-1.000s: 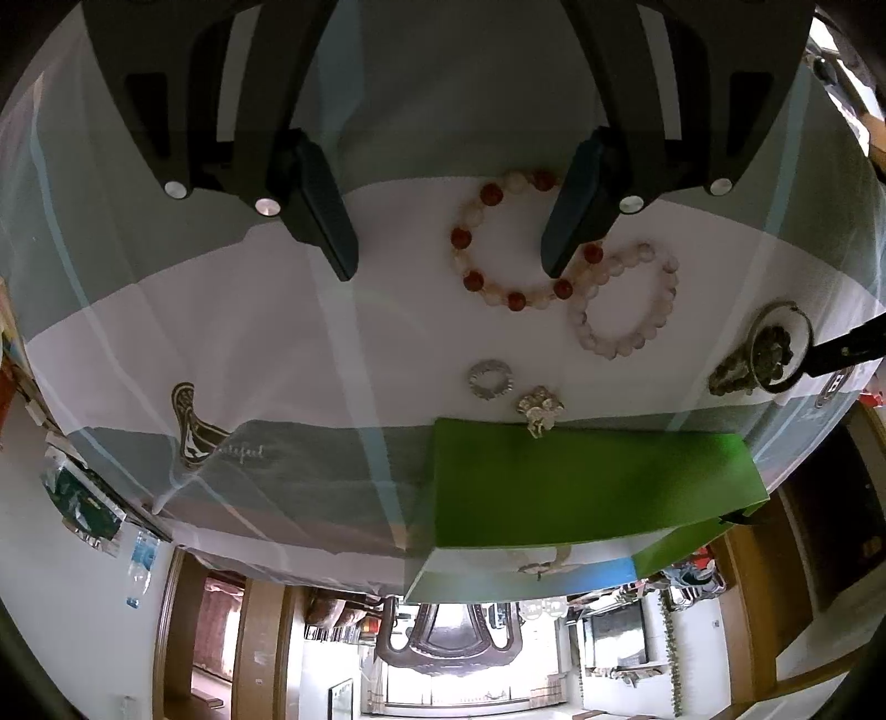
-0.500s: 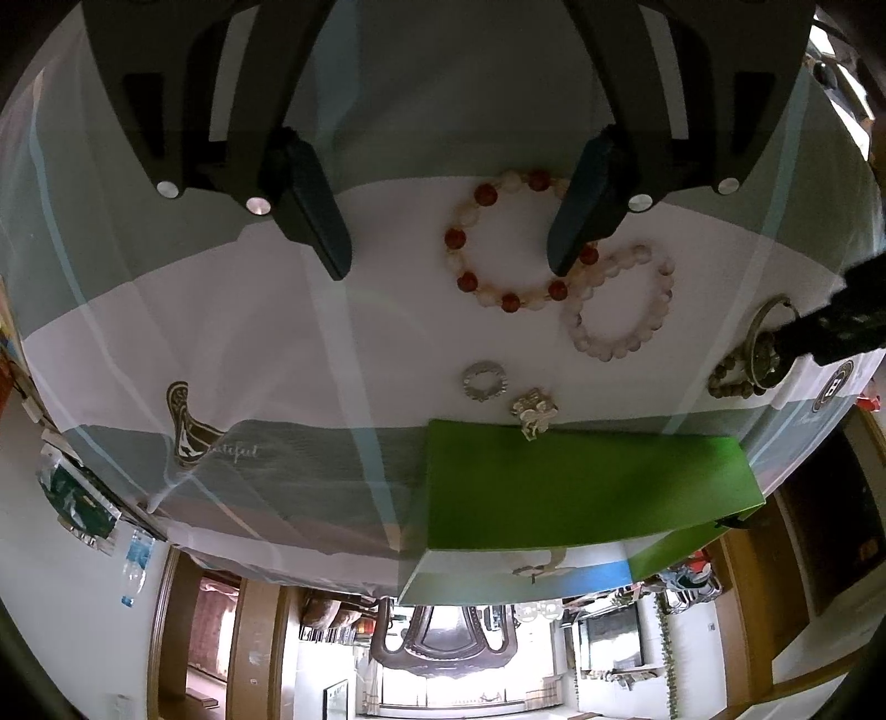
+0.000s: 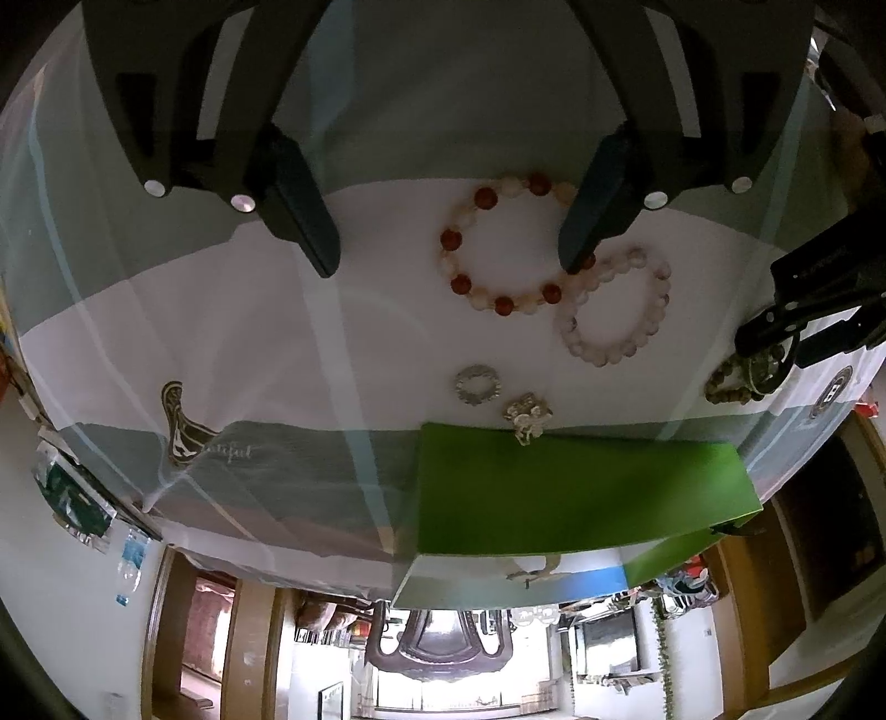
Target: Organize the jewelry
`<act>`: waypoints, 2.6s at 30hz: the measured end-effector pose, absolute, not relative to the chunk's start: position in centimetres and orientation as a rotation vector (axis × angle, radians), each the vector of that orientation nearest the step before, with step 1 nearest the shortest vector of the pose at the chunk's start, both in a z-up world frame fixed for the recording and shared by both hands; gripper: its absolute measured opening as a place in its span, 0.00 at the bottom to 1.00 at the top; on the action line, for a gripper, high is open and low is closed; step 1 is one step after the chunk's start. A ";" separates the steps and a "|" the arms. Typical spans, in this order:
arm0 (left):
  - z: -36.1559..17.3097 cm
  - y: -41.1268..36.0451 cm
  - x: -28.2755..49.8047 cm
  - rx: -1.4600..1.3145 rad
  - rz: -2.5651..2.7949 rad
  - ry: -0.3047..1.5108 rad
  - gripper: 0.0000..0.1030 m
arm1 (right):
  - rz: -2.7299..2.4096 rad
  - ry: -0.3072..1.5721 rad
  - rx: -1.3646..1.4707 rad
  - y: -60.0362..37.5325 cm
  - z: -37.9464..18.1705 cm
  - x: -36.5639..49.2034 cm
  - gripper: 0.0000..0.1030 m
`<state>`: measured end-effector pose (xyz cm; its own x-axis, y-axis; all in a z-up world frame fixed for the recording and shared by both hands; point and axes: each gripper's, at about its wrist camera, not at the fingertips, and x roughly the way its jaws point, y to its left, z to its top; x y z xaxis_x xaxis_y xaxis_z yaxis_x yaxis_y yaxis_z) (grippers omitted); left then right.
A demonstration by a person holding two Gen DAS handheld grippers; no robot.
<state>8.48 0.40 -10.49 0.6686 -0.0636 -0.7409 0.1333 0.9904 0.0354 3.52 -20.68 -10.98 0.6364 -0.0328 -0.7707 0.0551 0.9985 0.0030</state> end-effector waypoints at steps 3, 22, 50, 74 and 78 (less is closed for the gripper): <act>-10.5 0.9 8.8 0.059 -0.114 0.841 0.71 | -0.054 0.883 0.028 -20.8 -11.0 3.6 0.80; -10.4 0.6 8.3 0.067 -0.128 0.814 0.58 | -0.059 0.886 0.031 -20.9 -11.0 3.7 0.82; -10.5 1.0 8.2 0.062 -0.131 0.817 0.58 | -0.071 0.839 0.021 -20.6 -8.0 7.9 0.65; -10.2 2.3 8.1 -0.026 -0.143 0.841 0.58 | 0.066 0.882 0.068 -19.4 -7.6 8.1 0.22; -9.2 2.6 7.7 -0.045 -0.151 0.844 0.58 | 0.087 0.841 0.072 -19.5 -5.8 7.1 0.22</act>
<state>7.70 2.64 -9.20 0.6543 -0.1509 -0.7411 0.1152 0.9883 -0.0995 7.15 -19.52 -5.84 0.6633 0.1057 -0.7409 -0.0484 0.9940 0.0985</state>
